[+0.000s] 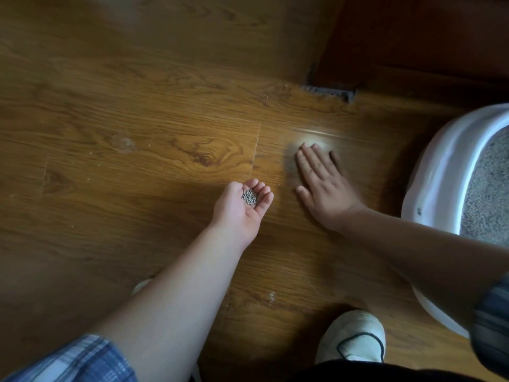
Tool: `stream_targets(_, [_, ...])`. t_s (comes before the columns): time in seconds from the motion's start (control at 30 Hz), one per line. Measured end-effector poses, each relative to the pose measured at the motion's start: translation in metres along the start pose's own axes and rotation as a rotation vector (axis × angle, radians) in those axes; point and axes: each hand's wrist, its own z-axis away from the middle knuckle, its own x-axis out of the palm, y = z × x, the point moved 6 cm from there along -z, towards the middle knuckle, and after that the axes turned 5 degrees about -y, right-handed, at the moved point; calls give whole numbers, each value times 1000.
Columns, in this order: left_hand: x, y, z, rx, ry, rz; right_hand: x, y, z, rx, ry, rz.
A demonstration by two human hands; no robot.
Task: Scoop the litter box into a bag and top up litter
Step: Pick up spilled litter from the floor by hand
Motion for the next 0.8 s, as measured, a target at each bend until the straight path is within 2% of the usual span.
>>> stream_targets(0.13, [-3,0,1,-5,6,1,-7,15,-11,61,8,0])
stream_targets(0.47, [-1,-1,2,-2,-8,-3,-6,-3,-16,-210,21,94])
stream_targets(0.57, [-2,-2,4,-1,-15,0,-8,-1,-12,-256,39,3])
stream_targets(0.67, [-3,-2,6,2,-8,1,-31,4,-8,-226,192,-217])
stream_targets(0.73, [-3,-2,8,2,-10,3,-47,7,-8,-135,263,-113])
stream_targets(0.8, [-3,-3,8,4,-14,0,-54,4,-15,-89,236,104])
